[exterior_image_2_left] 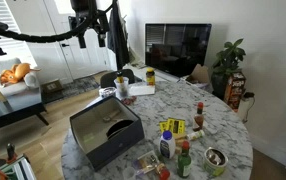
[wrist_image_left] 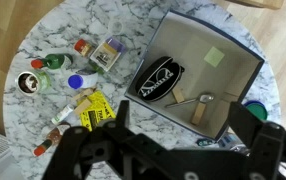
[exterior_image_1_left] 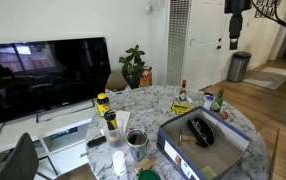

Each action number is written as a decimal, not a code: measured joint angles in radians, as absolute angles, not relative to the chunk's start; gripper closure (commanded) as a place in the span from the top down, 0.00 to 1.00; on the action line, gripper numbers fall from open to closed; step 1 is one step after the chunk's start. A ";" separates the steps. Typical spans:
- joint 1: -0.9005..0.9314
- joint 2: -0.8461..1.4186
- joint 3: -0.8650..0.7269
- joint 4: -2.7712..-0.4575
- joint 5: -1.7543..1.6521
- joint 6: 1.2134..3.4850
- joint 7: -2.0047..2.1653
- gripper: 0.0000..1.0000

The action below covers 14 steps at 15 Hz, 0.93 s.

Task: Pick up the blue box and put it a bit forward on the table, pick up the blue box lid and place it the right way up on the blue box

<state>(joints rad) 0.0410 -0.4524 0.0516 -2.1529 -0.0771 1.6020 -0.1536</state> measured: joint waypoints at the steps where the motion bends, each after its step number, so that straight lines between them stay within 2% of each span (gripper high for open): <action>1: 0.041 -0.452 0.052 -2.153 -0.077 1.602 -0.154 1.00; 9: 0.041 -0.450 0.051 -2.152 -0.073 1.605 -0.150 1.00; 14: 0.044 -0.334 0.061 -2.151 0.029 1.751 0.029 1.00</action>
<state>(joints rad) 0.0443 -0.3343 0.0610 -2.1513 0.0289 1.7514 0.0293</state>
